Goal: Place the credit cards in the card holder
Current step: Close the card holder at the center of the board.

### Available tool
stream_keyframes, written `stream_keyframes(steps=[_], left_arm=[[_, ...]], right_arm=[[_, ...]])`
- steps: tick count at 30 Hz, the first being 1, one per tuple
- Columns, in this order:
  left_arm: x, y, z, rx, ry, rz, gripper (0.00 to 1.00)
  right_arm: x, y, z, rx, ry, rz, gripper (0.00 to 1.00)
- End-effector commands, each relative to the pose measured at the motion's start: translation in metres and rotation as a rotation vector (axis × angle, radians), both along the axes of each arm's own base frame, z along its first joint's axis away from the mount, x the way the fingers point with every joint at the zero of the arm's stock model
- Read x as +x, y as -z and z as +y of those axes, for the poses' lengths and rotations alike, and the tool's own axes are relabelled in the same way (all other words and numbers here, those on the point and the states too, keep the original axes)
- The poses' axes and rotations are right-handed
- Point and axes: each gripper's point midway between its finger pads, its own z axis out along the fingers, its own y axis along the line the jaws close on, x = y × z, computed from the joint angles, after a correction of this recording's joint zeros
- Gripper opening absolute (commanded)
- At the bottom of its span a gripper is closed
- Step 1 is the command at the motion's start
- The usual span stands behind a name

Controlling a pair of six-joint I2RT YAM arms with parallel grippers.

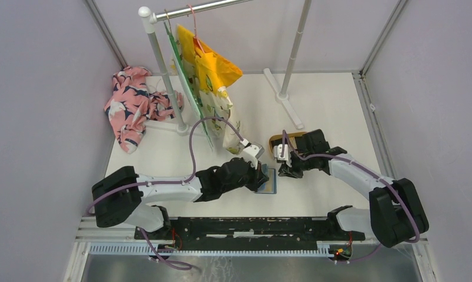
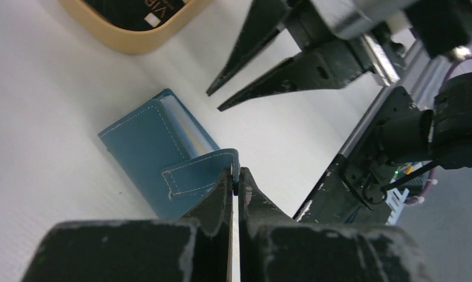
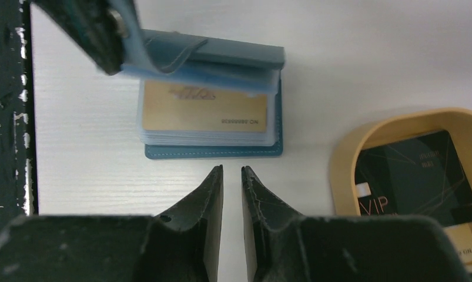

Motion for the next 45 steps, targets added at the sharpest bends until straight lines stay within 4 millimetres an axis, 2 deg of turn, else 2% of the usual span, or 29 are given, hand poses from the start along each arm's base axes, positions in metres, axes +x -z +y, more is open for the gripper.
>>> stream_keyframes(steps=[1, 4, 8, 11, 14, 17, 22, 27, 30, 33, 38, 42, 45], left_arm=[[-0.003, -0.033, -0.033, -0.154, 0.065, 0.018, 0.02], [-0.005, -0.027, -0.042, -0.169, 0.084, 0.045, 0.02], [-0.008, -0.009, -0.055, -0.159, 0.120, 0.089, 0.02], [-0.013, 0.001, -0.065, -0.173, 0.158, 0.126, 0.02], [-0.020, 0.001, -0.076, -0.201, 0.210, 0.156, 0.02], [-0.024, 0.004, -0.082, -0.215, 0.233, 0.182, 0.02], [-0.032, 0.019, -0.089, -0.220, 0.266, 0.232, 0.02], [-0.038, 0.038, -0.095, -0.224, 0.294, 0.287, 0.07], [-0.039, 0.040, -0.097, -0.228, 0.296, 0.296, 0.09], [-0.038, 0.041, -0.097, -0.227, 0.296, 0.295, 0.16], [-0.038, 0.034, -0.094, -0.228, 0.296, 0.293, 0.36], [-0.047, 0.015, -0.085, -0.251, 0.334, 0.269, 0.55], [-0.053, -0.001, -0.066, -0.259, 0.345, 0.219, 0.66]], right_arm=[[0.024, -0.010, -0.007, 0.004, 0.113, -0.023, 0.23], [0.035, -0.011, -0.015, 0.014, 0.192, -0.016, 0.24], [0.045, -0.017, -0.023, 0.040, 0.261, -0.028, 0.24], [0.048, -0.023, -0.026, 0.074, 0.290, -0.032, 0.25], [0.047, -0.028, -0.023, 0.119, 0.297, -0.013, 0.26], [0.040, -0.031, -0.015, 0.170, 0.269, 0.030, 0.26], [0.025, -0.032, -0.001, 0.253, 0.210, 0.142, 0.26], [0.009, -0.020, 0.004, 0.248, 0.162, 0.267, 0.24], [0.002, -0.010, 0.003, 0.185, 0.109, 0.293, 0.23], [-0.006, 0.007, -0.001, 0.083, 0.070, 0.317, 0.22], [-0.004, 0.034, -0.011, -0.072, 0.082, 0.320, 0.19], [-0.001, 0.044, -0.020, -0.145, 0.095, 0.297, 0.19], [0.000, 0.048, -0.023, -0.167, 0.097, 0.279, 0.19]])
